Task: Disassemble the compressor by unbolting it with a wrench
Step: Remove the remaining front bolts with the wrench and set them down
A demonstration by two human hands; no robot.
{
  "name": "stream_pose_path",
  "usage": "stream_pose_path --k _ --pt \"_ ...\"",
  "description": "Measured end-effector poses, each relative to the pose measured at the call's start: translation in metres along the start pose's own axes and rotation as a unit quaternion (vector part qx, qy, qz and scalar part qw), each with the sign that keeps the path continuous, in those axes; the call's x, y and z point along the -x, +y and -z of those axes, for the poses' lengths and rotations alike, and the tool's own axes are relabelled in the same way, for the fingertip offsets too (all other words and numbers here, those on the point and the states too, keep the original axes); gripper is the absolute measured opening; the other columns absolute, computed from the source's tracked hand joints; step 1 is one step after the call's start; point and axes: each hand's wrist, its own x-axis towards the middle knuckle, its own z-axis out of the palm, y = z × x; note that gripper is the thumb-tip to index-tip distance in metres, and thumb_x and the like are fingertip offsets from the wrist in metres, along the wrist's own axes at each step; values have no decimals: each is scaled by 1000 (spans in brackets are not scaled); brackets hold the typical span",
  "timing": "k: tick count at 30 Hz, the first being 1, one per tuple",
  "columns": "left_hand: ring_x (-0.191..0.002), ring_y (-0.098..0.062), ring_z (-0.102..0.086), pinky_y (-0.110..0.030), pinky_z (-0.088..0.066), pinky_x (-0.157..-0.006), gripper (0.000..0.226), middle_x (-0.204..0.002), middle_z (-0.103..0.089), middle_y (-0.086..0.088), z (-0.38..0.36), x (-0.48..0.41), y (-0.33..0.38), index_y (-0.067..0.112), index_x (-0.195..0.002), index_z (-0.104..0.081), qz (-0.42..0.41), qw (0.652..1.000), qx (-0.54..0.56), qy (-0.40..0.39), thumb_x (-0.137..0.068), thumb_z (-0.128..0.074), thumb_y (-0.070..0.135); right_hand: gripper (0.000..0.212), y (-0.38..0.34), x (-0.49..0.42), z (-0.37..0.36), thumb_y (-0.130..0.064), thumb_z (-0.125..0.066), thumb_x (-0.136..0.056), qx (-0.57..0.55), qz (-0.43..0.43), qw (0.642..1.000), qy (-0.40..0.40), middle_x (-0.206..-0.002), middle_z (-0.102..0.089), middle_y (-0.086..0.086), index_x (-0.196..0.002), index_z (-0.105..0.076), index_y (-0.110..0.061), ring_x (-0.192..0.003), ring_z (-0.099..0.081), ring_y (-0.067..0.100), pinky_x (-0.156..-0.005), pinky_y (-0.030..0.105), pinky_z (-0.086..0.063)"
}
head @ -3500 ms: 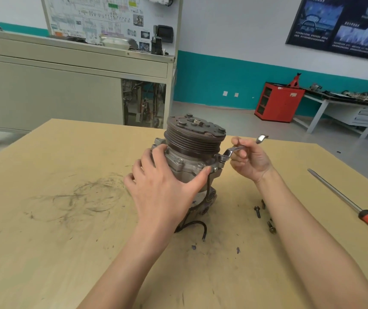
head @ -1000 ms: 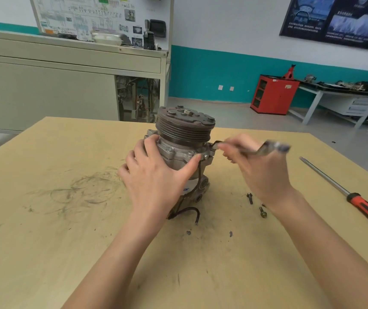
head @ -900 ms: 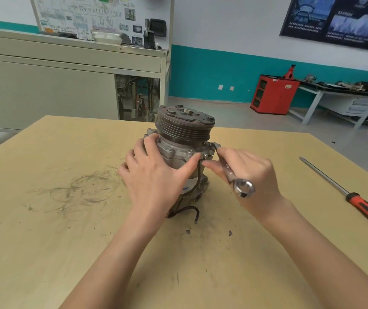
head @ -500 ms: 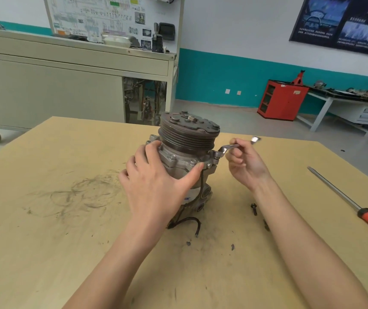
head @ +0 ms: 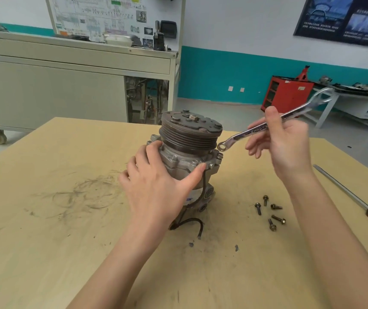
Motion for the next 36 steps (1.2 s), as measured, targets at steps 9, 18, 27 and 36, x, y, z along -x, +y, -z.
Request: stream_pose_path --k 9,18,27,36 --pt "-121 -29 -47 -44 -32 -93 102 -132 -53 -4 1 0 0 18 -133 -44 1 1000 -3 6 -61 -25 88 44 -21 44 -34 -30 -54 -93 504 449 738 -8 -45 -53 4 -62 -64 0 -35 -50 17 -36 21 -39" --pt "-121 -30 -47 -44 -32 -93 101 -132 -53 -5 -1 1 0 19 -132 -42 6 1000 15 5 -61 -30 89 47 -12 66 -42 -34 -47 -97 584 507 633 31 -45 -42 -1 -60 -60 -8 -37 -41 14 -37 22 -21" --pt "-122 -31 -47 -44 -31 -94 97 -132 -53 -6 -4 -1 -1 18 -133 -42 1 1000 22 8 -63 -43 86 34 -11 73 -38 -27 -64 -87 532 471 703 0 -46 -48 2 -64 -64 -3 -37 -45 17 -30 21 -31" --pt "-126 -32 -44 -45 -29 -97 102 -135 -51 -5 1 -1 0 19 -134 -41 9 1000 23 1 -59 -28 88 25 25 48 -5 -8 -32 -99 -202 -70 977 -4 -56 -61 1 -83 -51 -6 -51 -56 15 -48 22 -45"
